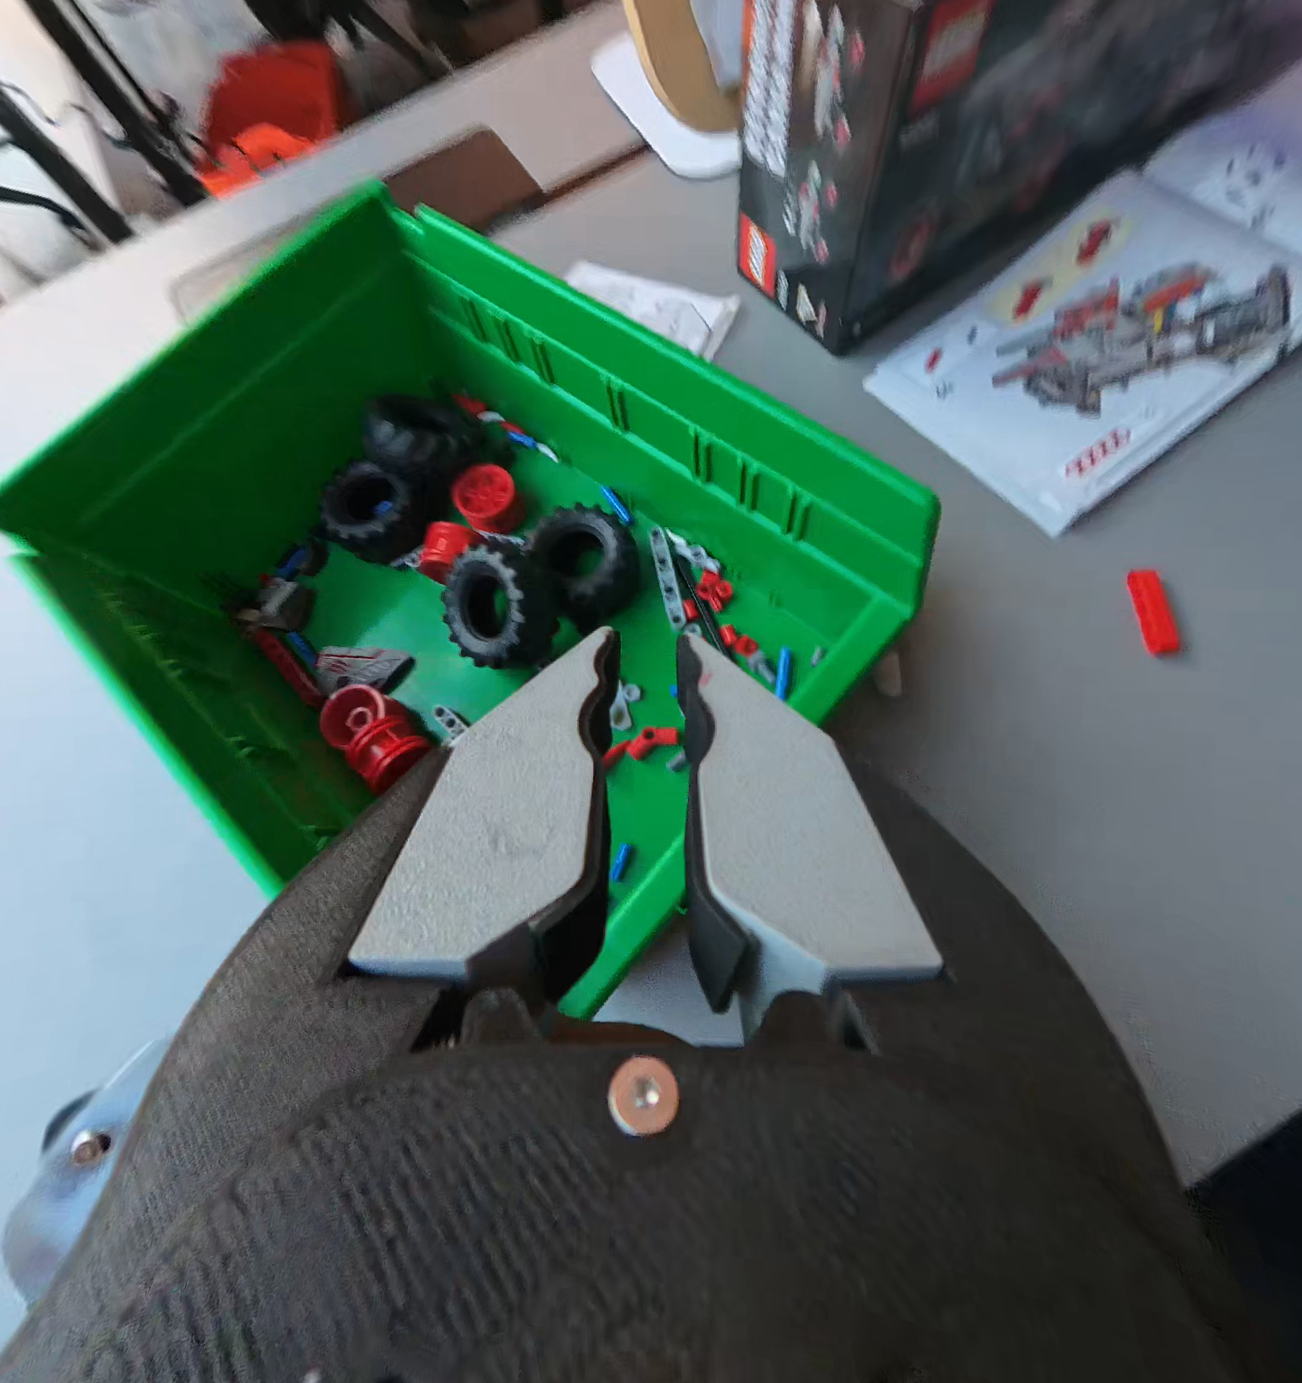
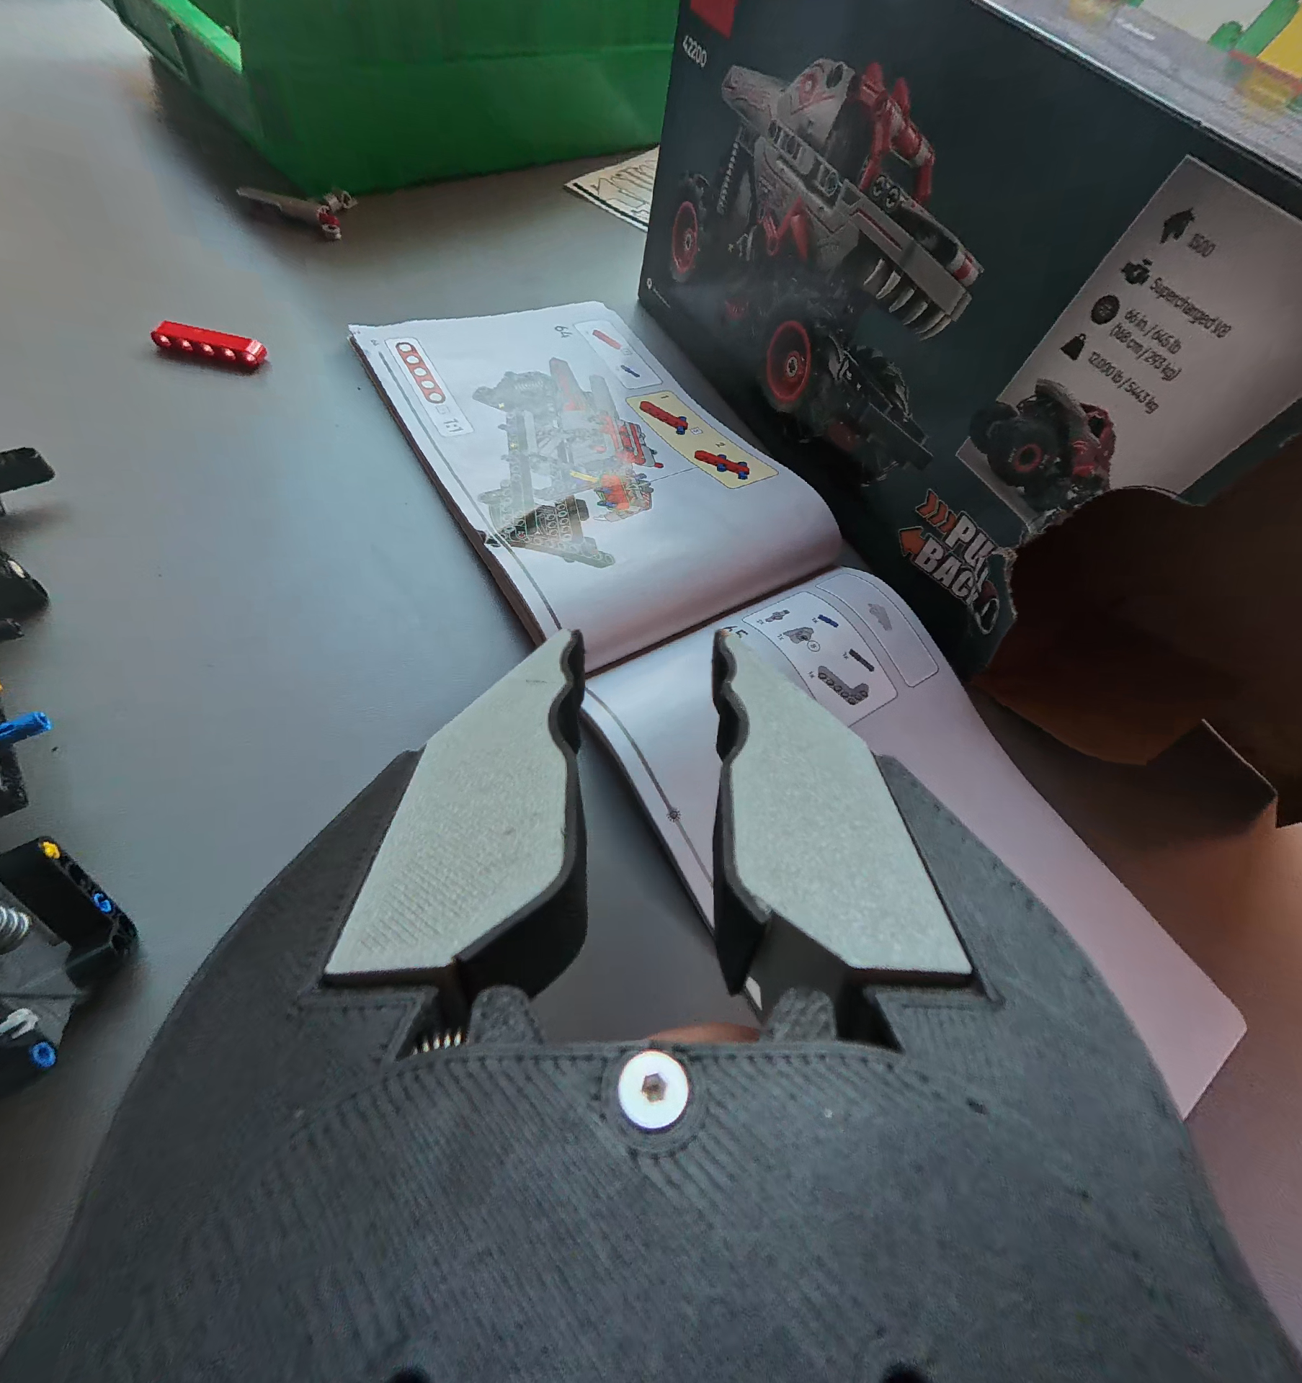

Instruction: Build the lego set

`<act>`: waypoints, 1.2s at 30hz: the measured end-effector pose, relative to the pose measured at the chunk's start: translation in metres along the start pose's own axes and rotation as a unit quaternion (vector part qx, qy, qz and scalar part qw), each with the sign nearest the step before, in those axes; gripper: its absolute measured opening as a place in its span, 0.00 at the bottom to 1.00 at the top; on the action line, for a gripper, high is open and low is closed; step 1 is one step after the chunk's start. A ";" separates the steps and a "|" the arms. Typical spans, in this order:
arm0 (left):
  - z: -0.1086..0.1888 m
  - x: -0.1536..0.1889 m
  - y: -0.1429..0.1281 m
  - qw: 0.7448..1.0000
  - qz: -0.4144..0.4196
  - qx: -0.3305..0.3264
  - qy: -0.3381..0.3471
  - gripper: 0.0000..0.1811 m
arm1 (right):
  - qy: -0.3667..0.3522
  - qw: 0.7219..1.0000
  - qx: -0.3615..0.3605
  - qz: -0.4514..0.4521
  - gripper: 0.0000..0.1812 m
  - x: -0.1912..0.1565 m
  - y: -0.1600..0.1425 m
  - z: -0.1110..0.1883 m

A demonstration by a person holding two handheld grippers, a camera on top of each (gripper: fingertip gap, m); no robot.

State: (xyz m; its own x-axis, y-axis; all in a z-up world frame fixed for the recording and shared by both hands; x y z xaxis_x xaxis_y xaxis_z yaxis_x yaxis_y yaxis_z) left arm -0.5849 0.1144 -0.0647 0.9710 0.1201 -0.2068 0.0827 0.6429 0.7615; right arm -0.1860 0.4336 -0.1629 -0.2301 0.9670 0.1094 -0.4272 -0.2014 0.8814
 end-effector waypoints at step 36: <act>-0.106 0.017 -0.014 0.902 -0.277 -0.289 -0.163 0.06 | -0.009 1.000 0.024 -0.010 0.14 0.009 0.001 0.003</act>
State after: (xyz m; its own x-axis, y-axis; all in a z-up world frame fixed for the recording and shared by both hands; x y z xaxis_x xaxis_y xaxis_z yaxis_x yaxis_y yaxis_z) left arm -0.5932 0.1875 -0.1434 0.8385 -0.5095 -0.1931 0.5365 0.8338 0.1300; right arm -0.1857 0.4430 -0.1599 -0.2061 0.9735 0.0991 -0.3886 -0.1743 0.9048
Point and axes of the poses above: each gripper's, where its closed fingertips meet, z back along the fingers, y out of its top, x = y × z across the jaws, the point moved 10 cm from there along z, back along the fingers, and after that the axes turned 7 degrees about y, right-handed, at the moved point
